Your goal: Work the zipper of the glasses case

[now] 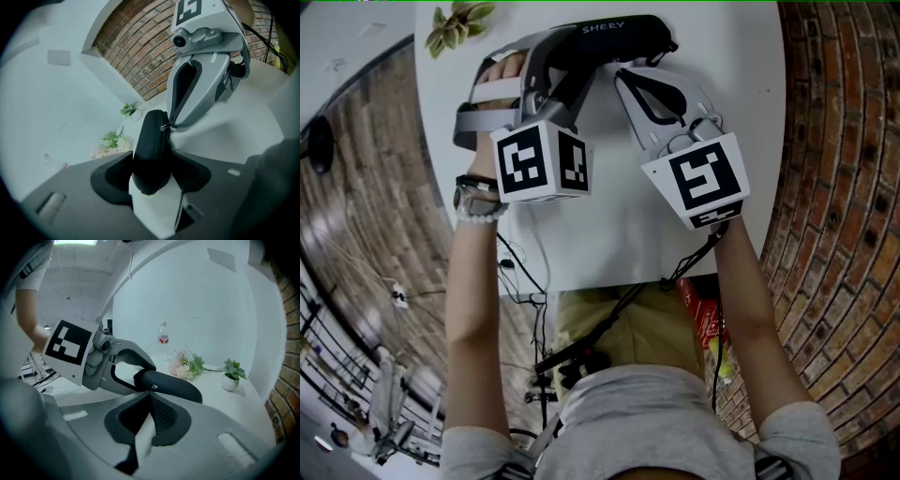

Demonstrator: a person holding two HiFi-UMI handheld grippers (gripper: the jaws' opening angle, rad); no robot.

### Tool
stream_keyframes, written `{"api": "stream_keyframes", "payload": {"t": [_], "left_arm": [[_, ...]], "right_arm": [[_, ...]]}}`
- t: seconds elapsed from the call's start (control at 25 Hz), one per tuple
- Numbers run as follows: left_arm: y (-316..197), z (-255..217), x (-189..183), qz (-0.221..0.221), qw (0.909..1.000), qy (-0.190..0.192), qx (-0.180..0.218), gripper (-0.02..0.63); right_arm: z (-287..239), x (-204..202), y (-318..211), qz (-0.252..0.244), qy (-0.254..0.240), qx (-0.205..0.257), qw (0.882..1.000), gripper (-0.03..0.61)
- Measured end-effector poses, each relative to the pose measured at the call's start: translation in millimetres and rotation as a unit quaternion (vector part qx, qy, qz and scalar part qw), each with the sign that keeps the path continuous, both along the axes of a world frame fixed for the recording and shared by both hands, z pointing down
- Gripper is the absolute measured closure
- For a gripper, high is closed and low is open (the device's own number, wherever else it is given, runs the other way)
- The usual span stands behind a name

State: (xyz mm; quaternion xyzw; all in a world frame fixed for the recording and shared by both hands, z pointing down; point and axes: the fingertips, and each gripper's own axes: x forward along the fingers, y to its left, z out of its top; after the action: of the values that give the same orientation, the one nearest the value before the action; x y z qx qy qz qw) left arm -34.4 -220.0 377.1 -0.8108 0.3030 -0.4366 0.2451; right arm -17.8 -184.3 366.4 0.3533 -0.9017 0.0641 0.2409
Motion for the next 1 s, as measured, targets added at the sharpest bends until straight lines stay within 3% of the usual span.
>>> {"api": "stream_keyframes", "payload": {"t": [0.68,0.92,1.0], "left_arm": [[-0.7,0.5,-0.2,0.002,1.0000,0.003,0.002,0.351],[0.4,-1.1,0.5,0.004,1.0000,0.005,0.003,0.351],[-0.2,-0.5,0.0,0.004,1.0000,0.005,0.002,0.351]], "right_arm": [[4.7,-30.2,1.5,-0.089,0.011,-0.007,0.996,0.574],[2.1,-27.0,0.1,-0.103,0.066,0.052,0.991,0.566],[1.2,-26.0,2.8,-0.118,0.089,0.066,0.987,0.506]]}}
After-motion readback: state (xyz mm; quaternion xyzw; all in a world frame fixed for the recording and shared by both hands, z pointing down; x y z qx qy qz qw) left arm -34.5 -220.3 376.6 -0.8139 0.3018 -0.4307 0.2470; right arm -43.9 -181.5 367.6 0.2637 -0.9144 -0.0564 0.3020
